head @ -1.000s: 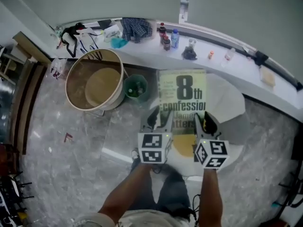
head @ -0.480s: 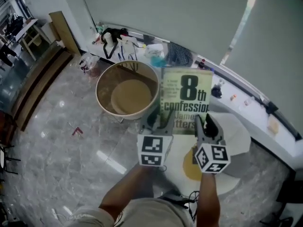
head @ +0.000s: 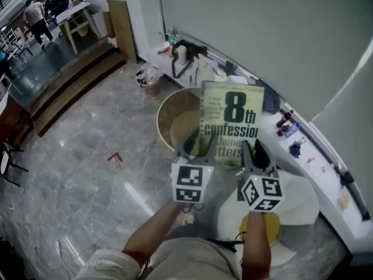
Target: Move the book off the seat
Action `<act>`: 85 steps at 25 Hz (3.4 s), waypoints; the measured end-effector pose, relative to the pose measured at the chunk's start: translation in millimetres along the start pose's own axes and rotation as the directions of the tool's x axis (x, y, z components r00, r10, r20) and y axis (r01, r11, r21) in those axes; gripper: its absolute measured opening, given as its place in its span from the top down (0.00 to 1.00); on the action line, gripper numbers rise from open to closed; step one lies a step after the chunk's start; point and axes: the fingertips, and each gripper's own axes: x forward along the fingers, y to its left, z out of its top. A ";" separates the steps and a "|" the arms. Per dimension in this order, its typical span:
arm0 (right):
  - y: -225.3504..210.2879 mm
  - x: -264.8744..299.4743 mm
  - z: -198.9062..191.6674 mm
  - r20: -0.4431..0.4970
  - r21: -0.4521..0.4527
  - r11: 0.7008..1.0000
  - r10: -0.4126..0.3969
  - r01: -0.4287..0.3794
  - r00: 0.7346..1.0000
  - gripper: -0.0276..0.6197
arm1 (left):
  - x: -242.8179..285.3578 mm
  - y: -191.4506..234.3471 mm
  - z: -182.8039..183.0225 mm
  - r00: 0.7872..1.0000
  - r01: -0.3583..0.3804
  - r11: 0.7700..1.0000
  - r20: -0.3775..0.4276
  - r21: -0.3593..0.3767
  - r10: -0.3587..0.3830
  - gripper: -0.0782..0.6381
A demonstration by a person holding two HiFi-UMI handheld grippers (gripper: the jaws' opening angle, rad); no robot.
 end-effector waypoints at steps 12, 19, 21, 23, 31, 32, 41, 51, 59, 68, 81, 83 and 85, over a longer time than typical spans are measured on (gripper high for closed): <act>85.5 61.2 20.1 0.010 -0.036 0.990 0.135 -0.135 0.991 0.73 | -24.2 98.6 20.4 0.991 -0.125 0.992 0.034 -0.026 0.126 0.62; 114.1 114.1 28.2 0.004 -0.059 0.987 0.153 -0.153 0.988 0.73 | -4.1 153.8 26.5 0.989 -0.142 0.989 0.042 -0.045 0.144 0.62; 111.6 132.2 26.1 0.002 -0.053 0.986 0.155 -0.155 0.988 0.73 | 10.9 163.4 24.6 0.989 -0.143 0.989 0.038 -0.042 0.145 0.62; 109.3 154.8 22.7 0.003 -0.042 0.987 0.158 -0.158 0.987 0.73 | 30.3 176.6 22.9 0.989 -0.144 0.989 0.033 -0.033 0.145 0.62; 93.7 256.1 14.1 -0.008 0.019 0.990 0.138 -0.138 0.990 0.73 | 120.5 230.9 20.9 0.992 -0.127 0.992 0.007 -0.013 0.127 0.62; 90.5 267.2 13.3 -0.010 0.029 0.990 0.135 -0.134 0.991 0.73 | 132.5 236.1 21.3 0.992 -0.123 0.992 0.002 -0.009 0.123 0.62; 69.9 340.9 -8.7 -0.045 0.122 0.986 0.119 -0.112 0.992 0.73 | 206.5 268.6 8.3 0.995 -0.086 0.996 -0.055 0.018 0.086 0.62; 34.1 375.2 -55.6 -0.145 0.179 0.982 0.081 -0.054 0.986 0.73 | 264.8 267.6 -40.9 0.982 -0.040 0.999 -0.186 -0.015 0.036 0.62; 14.1 394.5 -117.0 -0.235 0.188 0.981 -0.004 0.050 0.972 0.73 | 300.8 269.0 -104.8 0.952 0.049 0.998 -0.300 -0.036 -0.058 0.62; 2.9 411.8 -228.5 -0.359 0.230 0.962 -0.055 0.145 0.932 0.73 | 332.2 277.5 -219.0 0.898 0.077 0.993 -0.427 -0.090 -0.108 0.62; 2.4 431.5 -417.7 -0.509 0.231 0.954 -0.048 0.190 0.859 0.73 | 343.9 295.5 -419.6 0.803 0.068 0.982 -0.575 -0.174 -0.157 0.62; 0.4 435.4 -434.4 -0.524 0.227 0.955 -0.047 0.193 0.851 0.73 | 348.2 297.3 -438.7 0.795 0.058 0.981 -0.586 -0.184 -0.157 0.62; -2.7 438.1 -446.4 -0.537 0.224 0.956 -0.042 0.191 0.843 0.73 | 352.3 297.1 -452.9 0.788 0.051 0.980 -0.595 -0.195 -0.159 0.62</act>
